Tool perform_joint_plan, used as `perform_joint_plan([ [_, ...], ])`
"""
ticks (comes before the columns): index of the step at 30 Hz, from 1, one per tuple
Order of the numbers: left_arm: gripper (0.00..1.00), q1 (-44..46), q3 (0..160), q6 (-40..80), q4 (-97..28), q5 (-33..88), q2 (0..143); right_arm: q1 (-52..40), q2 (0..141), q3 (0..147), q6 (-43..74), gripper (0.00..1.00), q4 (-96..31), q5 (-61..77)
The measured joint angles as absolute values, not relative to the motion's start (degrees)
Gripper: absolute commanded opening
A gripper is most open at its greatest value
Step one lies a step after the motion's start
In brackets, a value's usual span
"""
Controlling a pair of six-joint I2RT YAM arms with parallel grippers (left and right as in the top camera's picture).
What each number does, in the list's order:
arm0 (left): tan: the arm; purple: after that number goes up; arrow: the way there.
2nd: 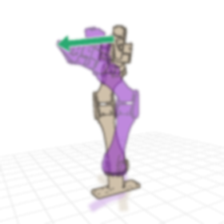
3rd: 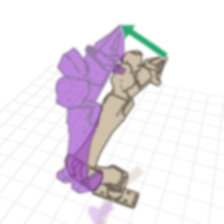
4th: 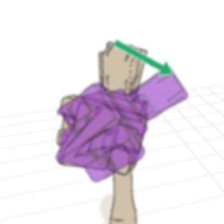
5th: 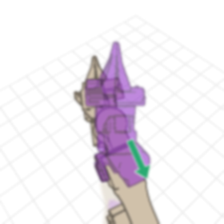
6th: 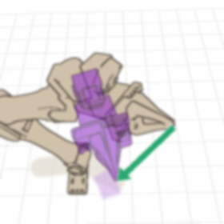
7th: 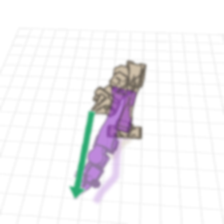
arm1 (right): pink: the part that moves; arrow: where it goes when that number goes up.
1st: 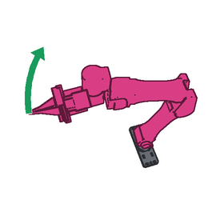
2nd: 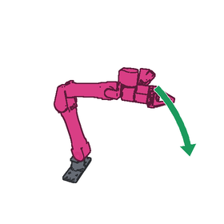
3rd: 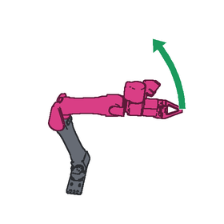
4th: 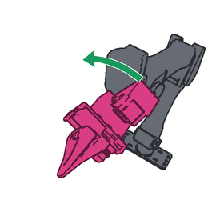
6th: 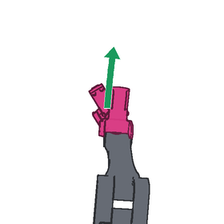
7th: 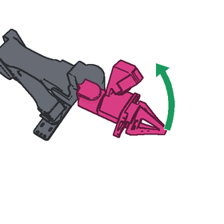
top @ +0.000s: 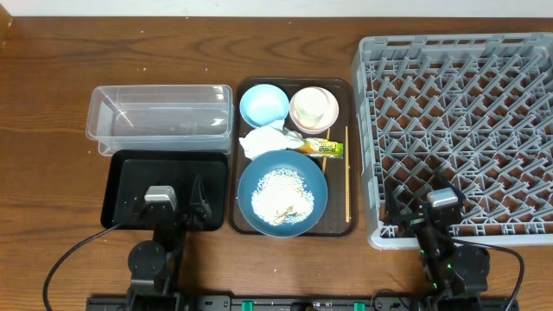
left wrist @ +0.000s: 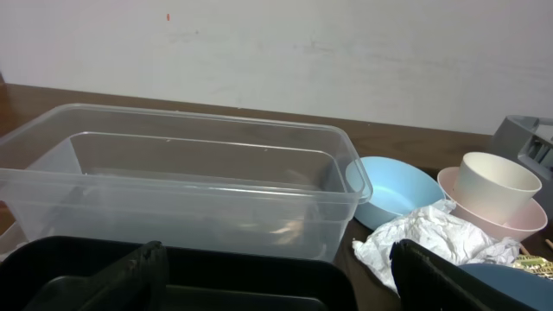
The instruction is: Sort waste into correct bins and load items into the dishwasher rack
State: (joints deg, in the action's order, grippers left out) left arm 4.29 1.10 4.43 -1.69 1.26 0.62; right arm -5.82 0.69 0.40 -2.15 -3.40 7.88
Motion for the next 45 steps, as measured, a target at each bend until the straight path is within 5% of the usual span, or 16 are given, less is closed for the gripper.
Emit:
perform_joint_plan([
  [6, 0.85, 4.3, 1.8, 5.8, -3.0, 1.7, 0.6, -5.8, 0.7, 0.4, -2.2, 0.99, -3.4, 7.9],
  [14, 0.85, 4.3, 20.2, 7.7, -26.8, 4.6, 5.8, -5.8, 0.7, 0.4, -2.2, 0.99, -3.4, 7.9],
  [21, 0.85, 4.3, 50.2, 7.9, -53.8, 7.2, 31.0, -5.8, 0.8, 0.4, -2.2, 0.99, -3.4, 7.9],
  [22, 0.98, 4.3, 53.7, 7.9, -57.5, 7.7, 34.9, -5.8, 0.8, 0.4, -2.2, 0.99, -3.4, 7.9],
  [27, 0.98, 4.3, 75.2, 8.2, -75.0, 11.9, 58.3, -5.8, 0.9, 0.4, -2.2, 0.99, -3.4, 7.8],
  [32, 0.98, 4.4, 86.3, 7.8, -74.6, 21.6, 73.8, -5.8, 0.9, 0.4, -2.2, 0.99, -3.4, 7.8],
  [35, 0.77, 5.1, 86.5, 7.6, -73.0, 27.1, 79.1, -5.8, 0.9, 0.4, -2.2, 0.99, -3.4, 7.8],
  [37, 0.72, 6.2, 86.5, 7.3, -72.5, 29.1, 82.1, -5.8, 0.9, 0.4, -2.2, 0.99, -3.4, 7.8],
  [45, 0.79, 16.5, 86.5, 5.9, -64.3, 22.7, 86.2, -5.8, 0.9, 0.4, -2.2, 0.99, -3.4, 7.8],
])
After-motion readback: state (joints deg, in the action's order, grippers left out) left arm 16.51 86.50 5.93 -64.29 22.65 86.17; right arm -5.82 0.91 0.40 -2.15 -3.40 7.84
